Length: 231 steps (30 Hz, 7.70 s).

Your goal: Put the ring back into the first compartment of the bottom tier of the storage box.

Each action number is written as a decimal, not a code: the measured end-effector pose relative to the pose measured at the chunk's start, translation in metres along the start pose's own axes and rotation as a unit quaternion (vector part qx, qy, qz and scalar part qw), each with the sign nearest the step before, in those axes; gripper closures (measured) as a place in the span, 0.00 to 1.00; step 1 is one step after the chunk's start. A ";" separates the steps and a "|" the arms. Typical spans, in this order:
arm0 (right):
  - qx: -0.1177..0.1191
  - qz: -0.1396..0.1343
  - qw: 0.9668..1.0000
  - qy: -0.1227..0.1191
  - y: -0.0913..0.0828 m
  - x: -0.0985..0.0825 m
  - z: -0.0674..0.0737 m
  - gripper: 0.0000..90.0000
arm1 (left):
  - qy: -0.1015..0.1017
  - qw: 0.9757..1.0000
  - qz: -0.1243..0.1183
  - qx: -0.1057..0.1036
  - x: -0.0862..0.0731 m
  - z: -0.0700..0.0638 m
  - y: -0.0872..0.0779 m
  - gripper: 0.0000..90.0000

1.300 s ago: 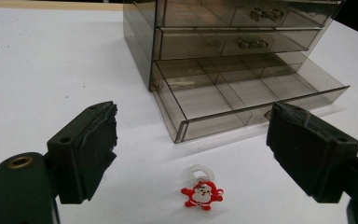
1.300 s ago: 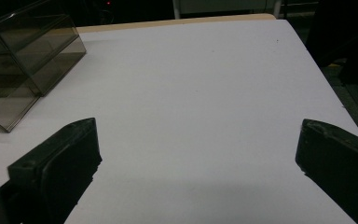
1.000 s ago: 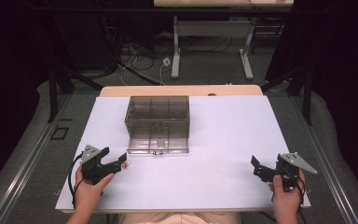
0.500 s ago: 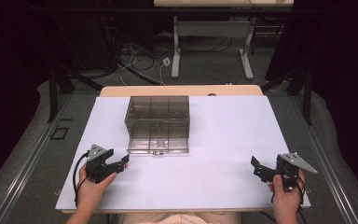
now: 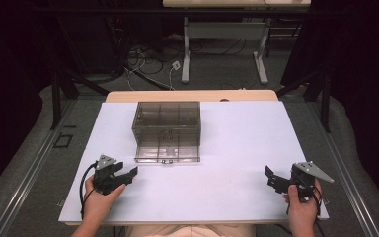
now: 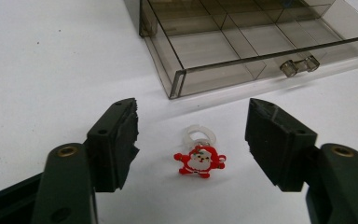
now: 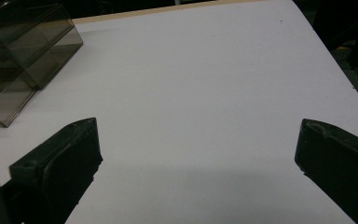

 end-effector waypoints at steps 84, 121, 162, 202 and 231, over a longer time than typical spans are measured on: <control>0.000 0.007 1.000 -0.001 0.004 -0.002 -0.001 0.01 | -0.072 0.994 0.071 -0.040 -0.010 0.001 0.002 0.79; -0.002 0.006 1.000 -0.012 0.004 -0.002 -0.001 0.01 | -0.080 0.997 0.012 -0.017 -0.001 0.011 -0.017 0.79; -0.004 -0.007 1.000 -0.003 0.006 -0.002 0.001 0.02 | -0.032 0.998 -0.054 0.030 0.023 0.002 -0.035 0.79; -0.002 0.009 1.000 0.000 0.005 -0.002 -0.004 0.02 | -0.046 0.996 -0.070 0.008 0.073 -0.010 0.005 0.79; -0.008 0.004 1.000 0.005 0.001 -0.003 -0.005 0.03 | -0.026 0.999 -0.032 0.000 0.072 -0.024 0.041 0.79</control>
Point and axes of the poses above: each handheld gripper's, and its own axes: y roughly forward along the jaws, x roughly out of its top, z roughly to its left, the point moved 7 cm from there along y, roughly forward along the jaws, and after that the axes turned 8 degrees about y, right-handed, at the moved point
